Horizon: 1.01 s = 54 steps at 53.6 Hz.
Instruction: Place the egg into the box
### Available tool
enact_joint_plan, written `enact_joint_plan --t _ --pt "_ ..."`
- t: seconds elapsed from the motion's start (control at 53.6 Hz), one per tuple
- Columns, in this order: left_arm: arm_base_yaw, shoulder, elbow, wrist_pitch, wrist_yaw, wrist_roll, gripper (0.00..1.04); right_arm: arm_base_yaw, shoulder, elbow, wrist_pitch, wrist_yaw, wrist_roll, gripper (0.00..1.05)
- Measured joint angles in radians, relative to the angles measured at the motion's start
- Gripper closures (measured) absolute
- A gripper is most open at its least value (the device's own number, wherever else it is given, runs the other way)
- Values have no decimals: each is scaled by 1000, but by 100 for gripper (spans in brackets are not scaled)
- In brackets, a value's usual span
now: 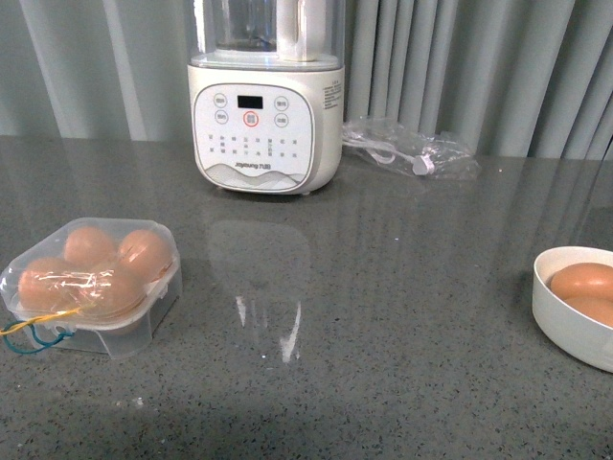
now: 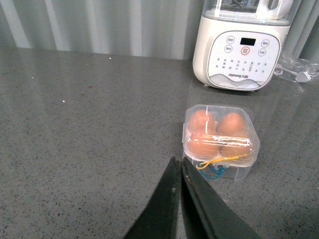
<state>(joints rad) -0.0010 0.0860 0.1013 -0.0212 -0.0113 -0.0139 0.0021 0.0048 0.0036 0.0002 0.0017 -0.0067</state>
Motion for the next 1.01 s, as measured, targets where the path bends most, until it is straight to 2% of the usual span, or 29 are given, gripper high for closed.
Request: enact_joint_plan --t 0.019,0.858,1.008 --pt "0 -3 -4 1 2 0 102 0 0 0 0 0 0 7" --pt "0 -83 -73 18 9 7 101 0 0 0 0 0 0 7" --pt "0 -83 -73 18 9 7 75 0 0 0 0 0 0 7"
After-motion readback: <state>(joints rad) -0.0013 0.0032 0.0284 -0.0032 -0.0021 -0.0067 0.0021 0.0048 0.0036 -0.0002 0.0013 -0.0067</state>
